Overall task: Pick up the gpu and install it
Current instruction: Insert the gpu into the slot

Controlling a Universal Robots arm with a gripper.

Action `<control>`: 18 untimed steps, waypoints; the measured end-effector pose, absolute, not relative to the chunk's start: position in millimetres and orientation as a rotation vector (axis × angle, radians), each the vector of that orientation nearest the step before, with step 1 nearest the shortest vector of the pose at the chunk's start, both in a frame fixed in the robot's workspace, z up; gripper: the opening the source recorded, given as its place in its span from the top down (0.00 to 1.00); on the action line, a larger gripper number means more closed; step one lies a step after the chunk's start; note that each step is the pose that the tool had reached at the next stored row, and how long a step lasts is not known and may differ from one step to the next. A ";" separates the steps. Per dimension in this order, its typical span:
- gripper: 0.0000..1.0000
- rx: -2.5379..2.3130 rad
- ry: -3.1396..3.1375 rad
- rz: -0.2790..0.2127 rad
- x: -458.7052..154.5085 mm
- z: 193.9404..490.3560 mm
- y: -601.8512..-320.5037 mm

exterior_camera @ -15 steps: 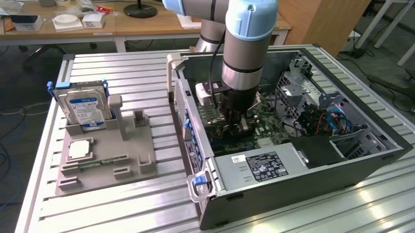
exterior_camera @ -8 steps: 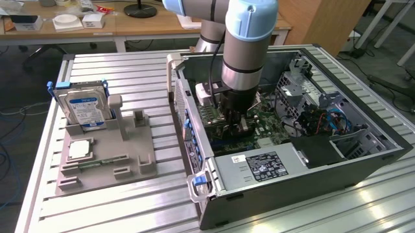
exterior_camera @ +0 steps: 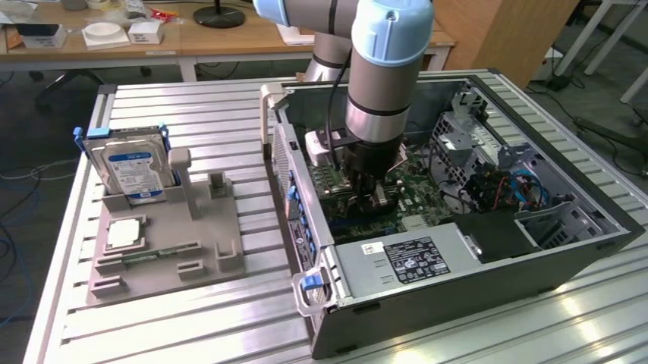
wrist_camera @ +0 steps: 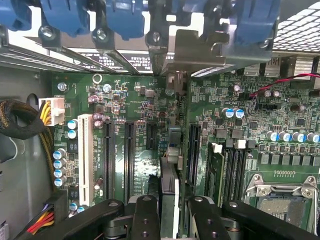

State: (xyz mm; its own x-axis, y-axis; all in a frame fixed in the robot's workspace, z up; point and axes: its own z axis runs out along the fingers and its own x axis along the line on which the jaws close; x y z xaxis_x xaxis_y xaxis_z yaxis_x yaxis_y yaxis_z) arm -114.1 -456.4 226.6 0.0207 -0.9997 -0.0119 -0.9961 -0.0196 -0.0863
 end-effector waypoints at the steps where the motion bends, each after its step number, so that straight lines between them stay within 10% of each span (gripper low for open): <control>1: 0.73 -2.193 2.149 -0.080 -114.1 226.5 -456.4; 18: 0.73 -2.192 2.148 -0.083 -117.1 226.5 -456.4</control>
State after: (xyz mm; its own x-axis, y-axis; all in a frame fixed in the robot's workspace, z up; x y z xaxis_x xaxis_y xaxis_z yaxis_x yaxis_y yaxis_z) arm -117.1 -456.4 226.5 0.0208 -0.9997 -0.0121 -0.9958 -0.0197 -0.0890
